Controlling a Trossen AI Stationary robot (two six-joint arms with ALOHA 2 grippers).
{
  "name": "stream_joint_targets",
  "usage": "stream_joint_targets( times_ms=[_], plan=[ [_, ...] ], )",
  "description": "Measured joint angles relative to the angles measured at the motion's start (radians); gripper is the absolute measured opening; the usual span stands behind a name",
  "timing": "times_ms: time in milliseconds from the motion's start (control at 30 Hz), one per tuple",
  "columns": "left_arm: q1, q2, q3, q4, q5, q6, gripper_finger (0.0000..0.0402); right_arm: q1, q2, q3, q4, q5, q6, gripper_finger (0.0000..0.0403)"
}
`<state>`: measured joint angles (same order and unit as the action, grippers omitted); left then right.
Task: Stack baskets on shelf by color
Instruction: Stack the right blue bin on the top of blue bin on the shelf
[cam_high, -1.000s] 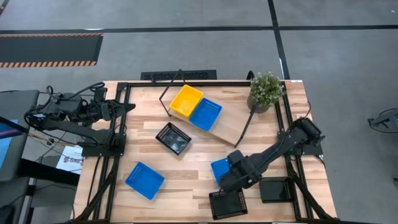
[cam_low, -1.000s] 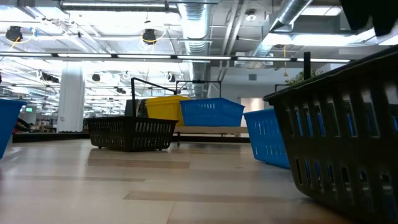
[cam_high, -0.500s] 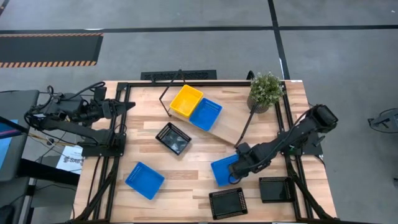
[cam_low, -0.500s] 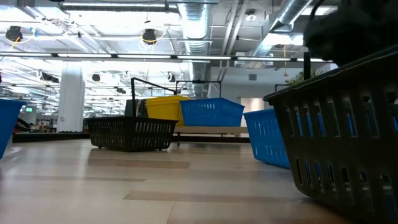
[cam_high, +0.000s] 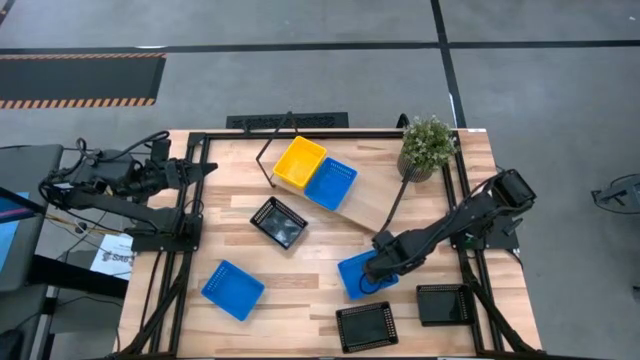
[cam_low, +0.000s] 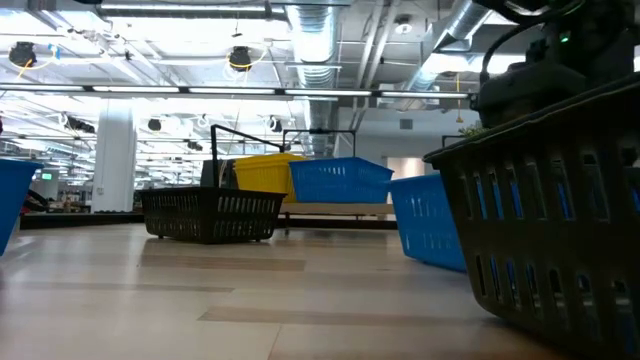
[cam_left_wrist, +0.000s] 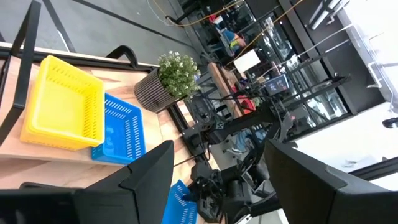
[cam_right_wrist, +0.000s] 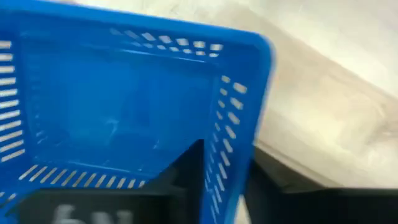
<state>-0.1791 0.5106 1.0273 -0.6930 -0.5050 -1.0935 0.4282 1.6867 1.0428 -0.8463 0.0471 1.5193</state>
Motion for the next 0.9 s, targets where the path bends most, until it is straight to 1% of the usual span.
stream_joint_targets(
  times_ms=[100,133,167,267,333,433,533,633,700,800,900],
  plan=[
    [0.0,0.0,0.0,-0.001,-0.007,0.0,0.0238,-0.007,0.0,0.0,0.001,0.0,-0.002,0.0033],
    [0.0,0.0,0.0,-0.001,-0.008,0.0,0.0238,-0.012,-0.001,0.001,0.003,0.0,-0.006,0.0019],
    [0.0,0.0,0.0,-0.001,-0.01,0.0,0.0238,-0.014,-0.001,0.001,0.007,-0.002,-0.01,0.0014],
    [0.0,0.0,0.0,-0.002,-0.016,-0.002,0.0238,-0.032,-0.02,0.001,0.023,-0.018,-0.01,0.0023],
    [0.0,0.0,0.0,-0.004,-0.016,-0.002,0.0238,-0.041,-0.038,0.011,0.025,-0.021,-0.011,0.0018],
    [0.0,0.0,0.0,-0.008,-0.016,-0.002,0.0238,-0.057,-0.077,0.052,0.022,-0.022,-0.038,0.0009],
    [0.0,0.0,0.0,-0.008,-0.016,-0.002,0.0238,-0.075,-0.116,0.122,0.026,-0.023,-0.071,0.0018],
    [0.0,0.0,0.0,-0.008,-0.015,-0.002,0.0238,-0.098,-0.137,0.226,0.023,-0.023,-0.128,0.0016],
    [0.0,0.0,0.0,-0.008,-0.015,0.0,0.0238,-0.117,-0.133,0.325,0.026,-0.021,-0.196,0.0009],
    [0.0,0.0,0.0,-0.007,-0.015,0.01,0.0238,-0.162,-0.127,0.487,0.015,0.004,-0.354,0.001],
    [0.0,0.0,0.0,-0.007,-0.015,0.023,0.0238,-0.252,-0.109,0.639,-0.008,0.042,-0.519,0.0018]
  ],
)
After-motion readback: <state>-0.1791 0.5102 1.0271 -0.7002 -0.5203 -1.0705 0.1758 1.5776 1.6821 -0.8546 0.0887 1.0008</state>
